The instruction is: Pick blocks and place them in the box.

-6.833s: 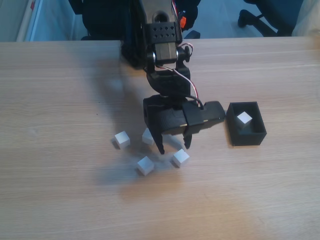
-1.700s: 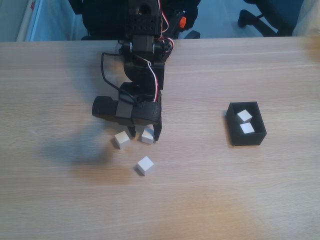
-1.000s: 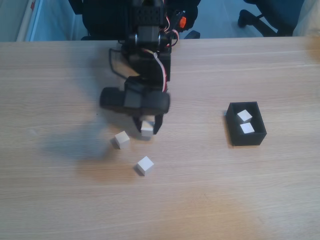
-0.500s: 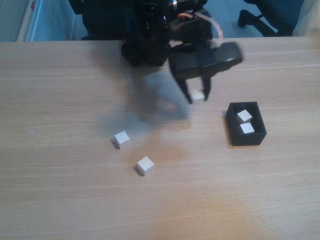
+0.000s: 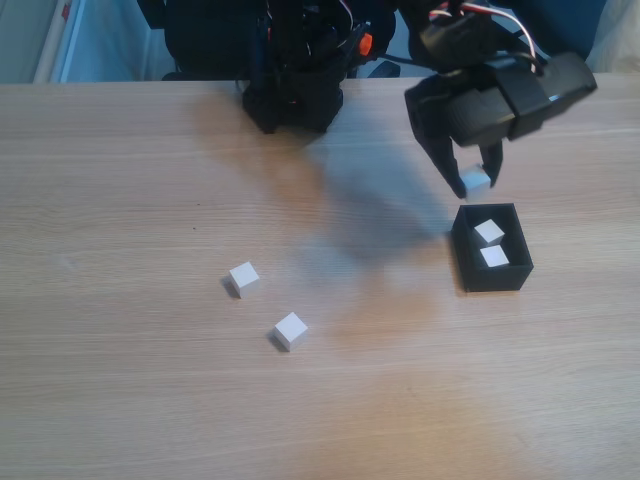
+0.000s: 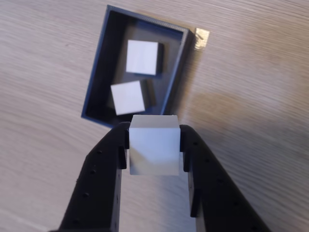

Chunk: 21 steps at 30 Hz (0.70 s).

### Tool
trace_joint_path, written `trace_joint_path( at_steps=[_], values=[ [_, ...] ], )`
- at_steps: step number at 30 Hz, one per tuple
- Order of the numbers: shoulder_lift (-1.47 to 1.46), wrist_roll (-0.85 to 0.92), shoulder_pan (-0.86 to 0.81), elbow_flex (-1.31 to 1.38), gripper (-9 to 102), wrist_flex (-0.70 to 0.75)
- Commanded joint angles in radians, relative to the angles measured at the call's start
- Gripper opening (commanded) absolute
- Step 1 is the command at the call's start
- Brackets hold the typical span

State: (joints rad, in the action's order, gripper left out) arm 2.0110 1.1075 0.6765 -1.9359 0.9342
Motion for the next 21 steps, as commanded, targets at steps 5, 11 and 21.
trace_joint_path(
  at_steps=[5, 11, 21],
  values=[
    [-0.146, -0.037, 0.015, 0.153, 0, -0.028],
    [-0.225, -0.054, 0.021, 0.227, 0, -0.021],
    [-0.273, -0.041, 0.031, 0.310, 18, 0.041]
  ],
)
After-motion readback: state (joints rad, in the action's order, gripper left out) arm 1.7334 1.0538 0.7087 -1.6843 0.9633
